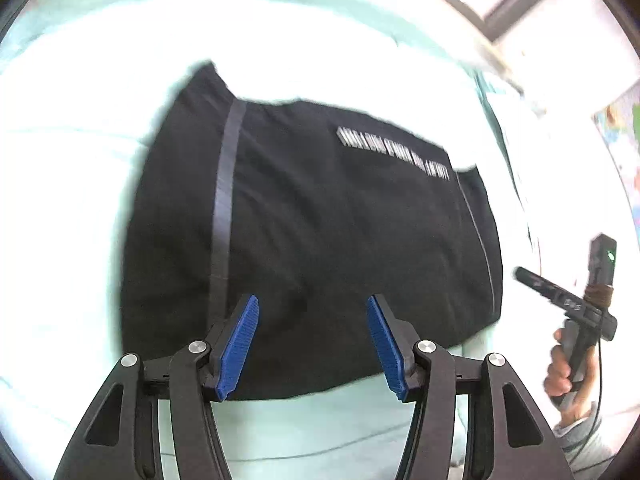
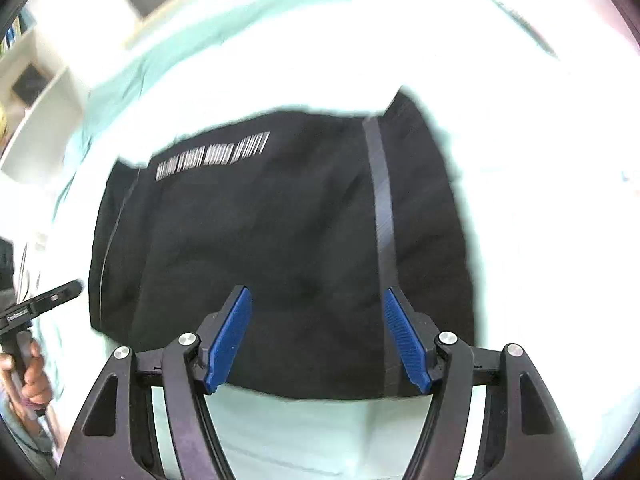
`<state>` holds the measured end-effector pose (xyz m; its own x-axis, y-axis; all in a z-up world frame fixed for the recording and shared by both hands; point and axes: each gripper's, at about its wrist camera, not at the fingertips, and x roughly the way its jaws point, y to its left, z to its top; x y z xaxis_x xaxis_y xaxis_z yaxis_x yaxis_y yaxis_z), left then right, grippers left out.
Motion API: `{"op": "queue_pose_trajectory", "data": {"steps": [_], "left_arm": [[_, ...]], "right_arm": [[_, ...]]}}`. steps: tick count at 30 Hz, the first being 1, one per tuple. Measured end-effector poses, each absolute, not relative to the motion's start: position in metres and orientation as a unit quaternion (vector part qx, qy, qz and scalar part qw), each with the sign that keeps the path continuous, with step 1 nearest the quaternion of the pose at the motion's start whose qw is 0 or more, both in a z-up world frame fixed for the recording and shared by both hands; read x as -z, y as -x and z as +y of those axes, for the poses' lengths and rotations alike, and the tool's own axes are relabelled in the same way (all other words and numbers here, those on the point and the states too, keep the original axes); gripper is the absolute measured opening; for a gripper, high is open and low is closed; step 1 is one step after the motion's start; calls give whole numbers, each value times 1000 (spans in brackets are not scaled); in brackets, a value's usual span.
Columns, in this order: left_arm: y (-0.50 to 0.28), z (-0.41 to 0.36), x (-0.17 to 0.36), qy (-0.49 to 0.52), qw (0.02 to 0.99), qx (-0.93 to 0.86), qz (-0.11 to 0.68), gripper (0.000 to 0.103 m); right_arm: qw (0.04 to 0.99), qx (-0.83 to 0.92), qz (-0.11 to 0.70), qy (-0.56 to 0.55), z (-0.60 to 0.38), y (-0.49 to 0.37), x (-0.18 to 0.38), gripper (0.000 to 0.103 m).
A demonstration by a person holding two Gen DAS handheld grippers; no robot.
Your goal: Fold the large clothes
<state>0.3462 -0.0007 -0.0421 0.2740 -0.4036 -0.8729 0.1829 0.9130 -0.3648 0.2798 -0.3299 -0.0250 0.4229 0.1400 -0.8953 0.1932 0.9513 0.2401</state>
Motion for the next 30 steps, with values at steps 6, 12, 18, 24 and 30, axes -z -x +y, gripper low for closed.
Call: {"op": "queue_pose_trajectory", "data": {"steps": [6,12,18,24,30], "left_arm": [[-372,67,10,101,834,121,528,72],[-414,91,46,127,816,129,549,78],[-439,87,124,191,760,144,604,77],[-452,85,169,261,722,182,614,77],[-461,74,196,288,694,208,626,77]], "right_arm": [[884,101,447,-92,-392,-295,-29,86],[867,86,480,-104,-416,-321,0,94],[816,61,533,-212,-443,-334,78,94],[784,10,565,-257,-450,-353,129,94],[767,-15,597,-237,-440,-373,161,94]]}}
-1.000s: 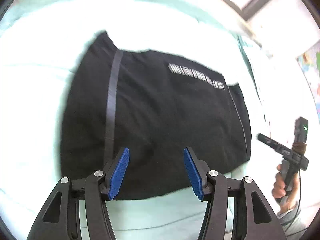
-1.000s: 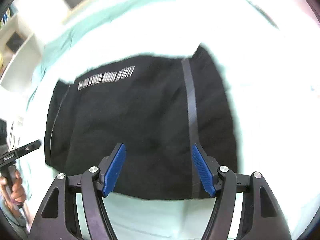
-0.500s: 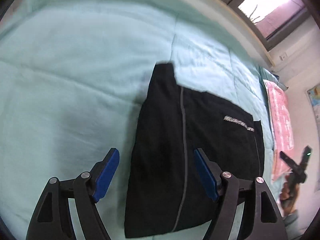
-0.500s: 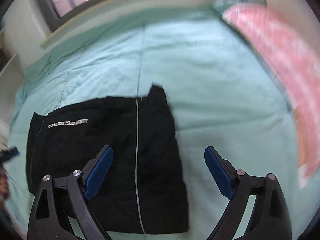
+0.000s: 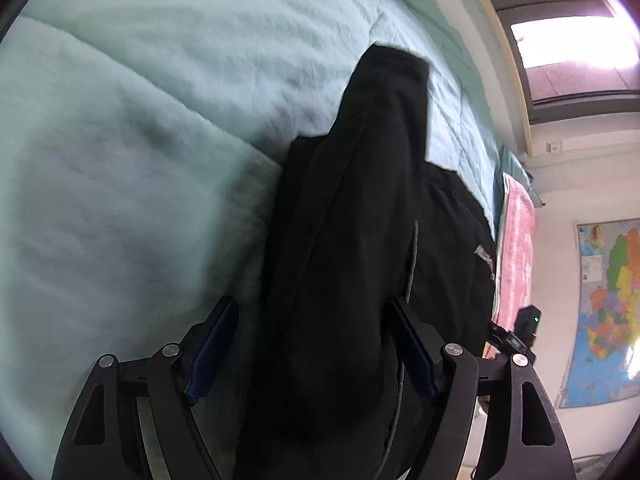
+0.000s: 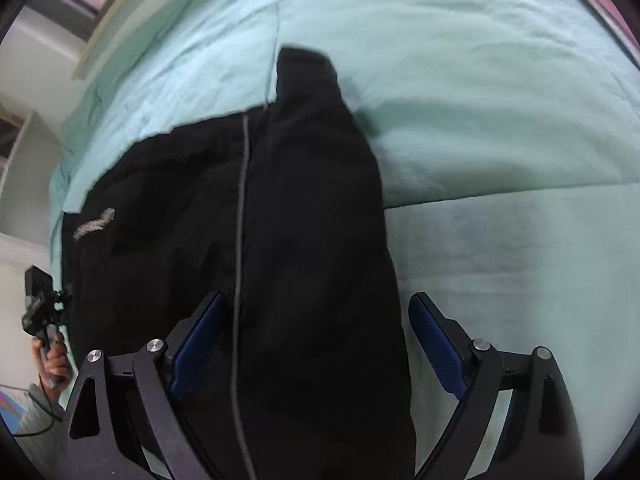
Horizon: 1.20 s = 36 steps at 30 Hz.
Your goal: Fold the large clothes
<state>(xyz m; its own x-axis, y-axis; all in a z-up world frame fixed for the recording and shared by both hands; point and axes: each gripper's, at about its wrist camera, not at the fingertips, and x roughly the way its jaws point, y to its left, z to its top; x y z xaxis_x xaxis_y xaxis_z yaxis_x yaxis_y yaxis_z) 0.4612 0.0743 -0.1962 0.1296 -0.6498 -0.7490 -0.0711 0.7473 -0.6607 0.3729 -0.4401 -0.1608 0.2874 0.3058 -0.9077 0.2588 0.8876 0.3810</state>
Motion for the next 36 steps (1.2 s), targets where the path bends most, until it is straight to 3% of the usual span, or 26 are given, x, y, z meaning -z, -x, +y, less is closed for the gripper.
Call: {"op": "queue_pose_trajectory", "data": {"steps": [4,7,8,9,10,13,15,16,18,21,22,24,25,26,36], "left_arm": [[-466,69,214,317,673,217,632,79],[-468,66,220,325,666,219,635,80],[-467,65,218,323,668,221,633,79],[-467,64,215,322,670,229,629,63],[-466,63,211,329,667,246,621,53],[-461,59,194,329,671,279,602,48],[-459,61,196,338,664,280,605,48],[-460,60,200,338,662,277,609,48],[-463,58,214,341,656,263,620,65],[-467,47,234,363,638,251,631,67],[-465,44,230,355,646,250,628,65],[-460,39,214,337,662,256,619,44],[-455,38,204,330,671,259,611,40],[-450,38,193,327,677,264,603,35],[-367,8,53,302,732,345,505,31]], "right_arm": [[745,-37,599,-291,-443,-380,189,101],[748,-40,590,-303,-438,-380,192,100],[751,-49,589,-296,-433,-380,189,88],[751,-64,587,-295,-430,-379,186,79],[752,-71,586,-292,-427,-378,181,73],[761,-86,586,-263,-421,-371,167,61],[759,-91,593,-253,-417,-368,166,61],[757,-93,596,-253,-416,-368,169,66],[746,-102,603,-263,-411,-373,178,78],[732,-108,607,-291,-403,-379,196,82],[736,-105,602,-292,-402,-378,194,80],[751,-106,589,-281,-397,-371,181,60],[758,-106,582,-274,-395,-365,171,47],[764,-106,576,-272,-395,-363,165,40],[827,-111,496,-239,-346,-272,48,31]]}}
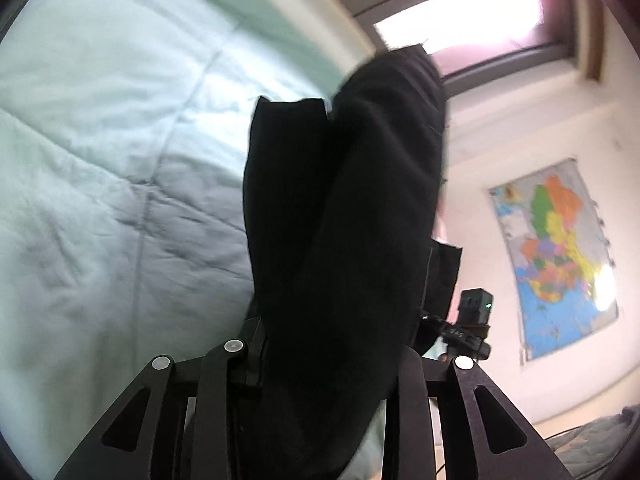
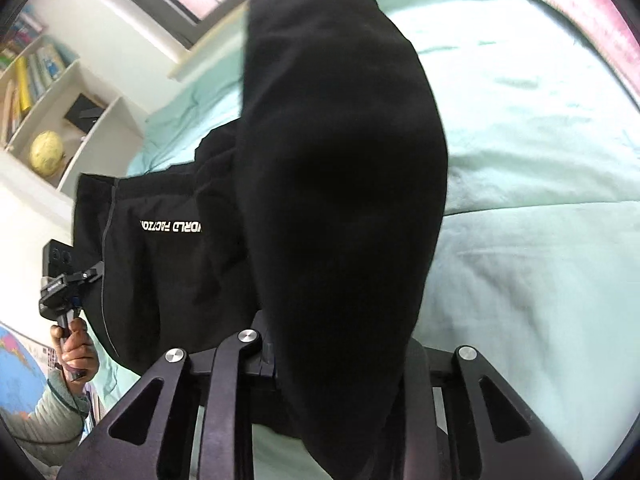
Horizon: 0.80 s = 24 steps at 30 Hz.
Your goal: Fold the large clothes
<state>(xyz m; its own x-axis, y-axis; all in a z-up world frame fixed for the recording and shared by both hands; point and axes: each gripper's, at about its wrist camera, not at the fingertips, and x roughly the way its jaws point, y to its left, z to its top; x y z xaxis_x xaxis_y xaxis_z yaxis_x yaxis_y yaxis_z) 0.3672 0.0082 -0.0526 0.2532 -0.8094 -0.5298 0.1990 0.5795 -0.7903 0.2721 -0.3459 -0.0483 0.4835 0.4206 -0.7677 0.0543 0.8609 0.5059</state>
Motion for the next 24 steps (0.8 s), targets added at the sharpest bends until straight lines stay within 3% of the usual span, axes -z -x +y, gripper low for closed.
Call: {"op": "queue_pose_trajectory", "data": {"steps": [5,10,18,22,24], "left_arm": [[-320,21,19,312,738,356,481,31],[-281,35,22,305,730,358,496,31],[-255,51,96,310,708,294,563,30],[-261,84,137,364,697,251,565,32],[-265,100,165,387,686,219,575,38]], "right_arm": [[838,-104,486,-226,-326,-217,12,31],[832,-88,508,-207,-305,-176,0,31],[784,-52,576,-228,-309,-159,73,30],[776,-26,572,-264,-330,-161,101,31],[766,-13,575,-286,-332,-168,115,35]]}}
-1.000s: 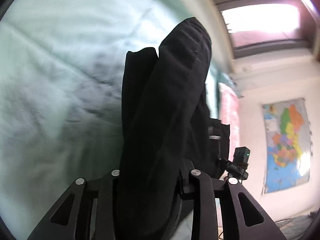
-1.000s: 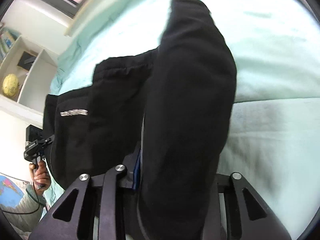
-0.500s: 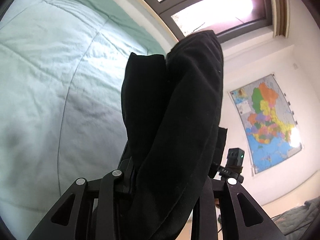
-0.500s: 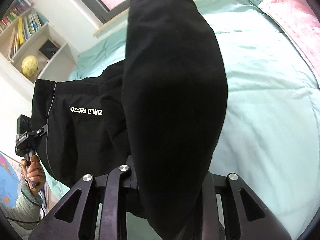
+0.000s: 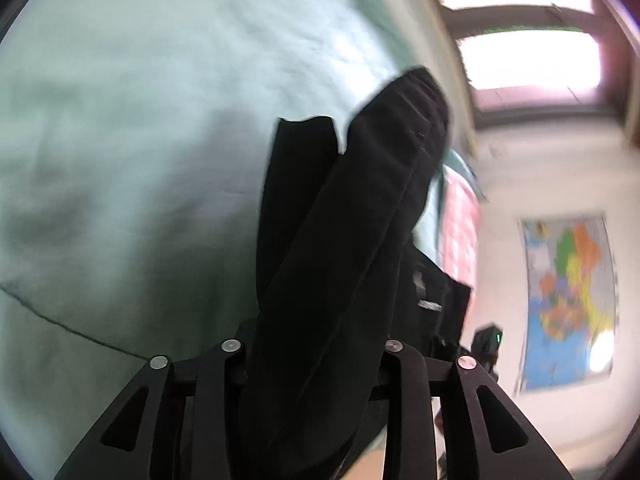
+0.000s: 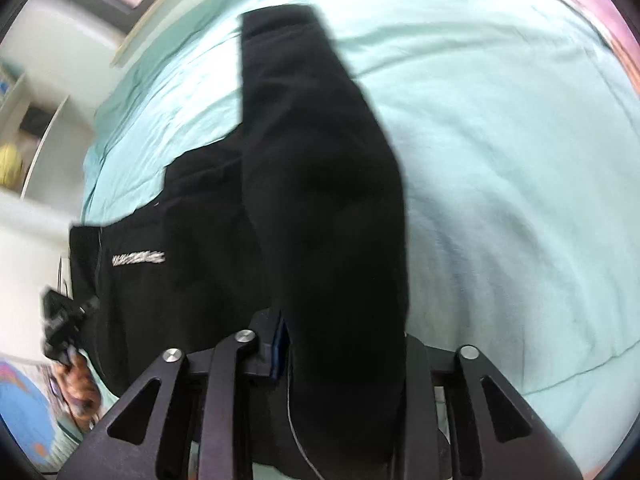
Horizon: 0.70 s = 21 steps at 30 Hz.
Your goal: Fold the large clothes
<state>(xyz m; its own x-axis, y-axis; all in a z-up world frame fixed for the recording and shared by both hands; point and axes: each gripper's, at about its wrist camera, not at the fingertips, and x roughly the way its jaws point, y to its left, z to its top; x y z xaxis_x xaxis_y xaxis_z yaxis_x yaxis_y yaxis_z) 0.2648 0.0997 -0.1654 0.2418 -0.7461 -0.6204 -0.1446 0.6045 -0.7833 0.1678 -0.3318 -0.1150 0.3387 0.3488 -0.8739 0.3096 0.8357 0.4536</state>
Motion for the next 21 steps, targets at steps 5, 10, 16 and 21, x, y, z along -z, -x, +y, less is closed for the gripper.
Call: {"op": "queue_pose_trajectory", "data": {"steps": [5,10,16,21], "left_arm": [[-265,133,228,485,619,188,589,53],[-262,143,180,400,674,197,590,53],[-257,136,77,235,774,163,566,53],[-246,30,43,148,778,255,554,53]], "right_arm": [[734,12,585,-346,-351,-162,159,62],[741,23,581,-334,-371,-142,138,64],[803,75,554,-207,-364,-117,59,70],[819,-5,537,-203,-277,-127,38,74]]}}
